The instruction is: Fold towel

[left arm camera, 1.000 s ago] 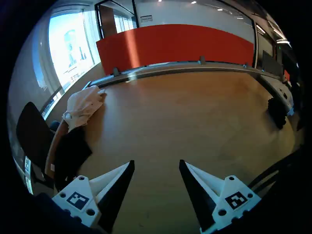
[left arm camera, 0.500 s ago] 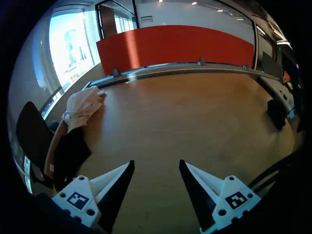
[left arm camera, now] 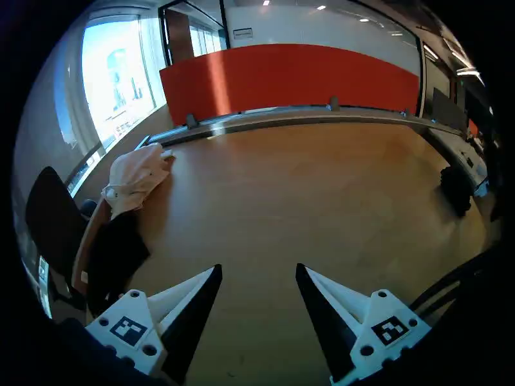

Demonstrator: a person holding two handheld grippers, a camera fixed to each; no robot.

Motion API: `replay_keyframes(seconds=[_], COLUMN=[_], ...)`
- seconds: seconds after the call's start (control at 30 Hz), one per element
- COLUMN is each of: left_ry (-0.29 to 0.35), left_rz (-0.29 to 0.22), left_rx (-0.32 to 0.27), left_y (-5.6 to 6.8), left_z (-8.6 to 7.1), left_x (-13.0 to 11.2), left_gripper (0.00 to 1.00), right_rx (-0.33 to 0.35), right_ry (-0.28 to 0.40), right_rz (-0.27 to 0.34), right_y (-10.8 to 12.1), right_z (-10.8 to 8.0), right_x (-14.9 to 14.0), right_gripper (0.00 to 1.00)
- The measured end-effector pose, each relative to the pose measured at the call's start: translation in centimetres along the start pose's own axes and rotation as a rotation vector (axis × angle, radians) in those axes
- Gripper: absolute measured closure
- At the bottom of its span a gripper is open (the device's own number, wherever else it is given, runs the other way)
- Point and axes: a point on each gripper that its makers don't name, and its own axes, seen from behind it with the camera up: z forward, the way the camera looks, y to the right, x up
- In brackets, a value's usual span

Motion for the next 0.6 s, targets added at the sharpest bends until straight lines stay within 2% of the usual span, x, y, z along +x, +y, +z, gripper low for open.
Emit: replay_keyframes(seconds=[0.2, 0.3, 0.6], left_ry=[0.009, 0.013, 0.026], left_rz=[-0.004, -0.007, -0.012], left_rx=[-0.001, -0.003, -0.002], left_y=[-0.1, -0.2, -0.3], left_z=[-0.1, -0.1, -0.3], left_x=[0.3, 0.4, 0.8], left_gripper=[0.16, 0.16, 0.16], right_rx=[0.036, 0.045, 0.103], right_ry=[0.055, 0.104, 0.317], right_rz=[0.014, 0.023, 0.080], right_y=[-1.4, -2.0, -4.8], right_z=[-1.5, -2.4, -6.0], right_x=[1.3, 2.5, 7.6], right_gripper=[0.06, 0.05, 0.05])
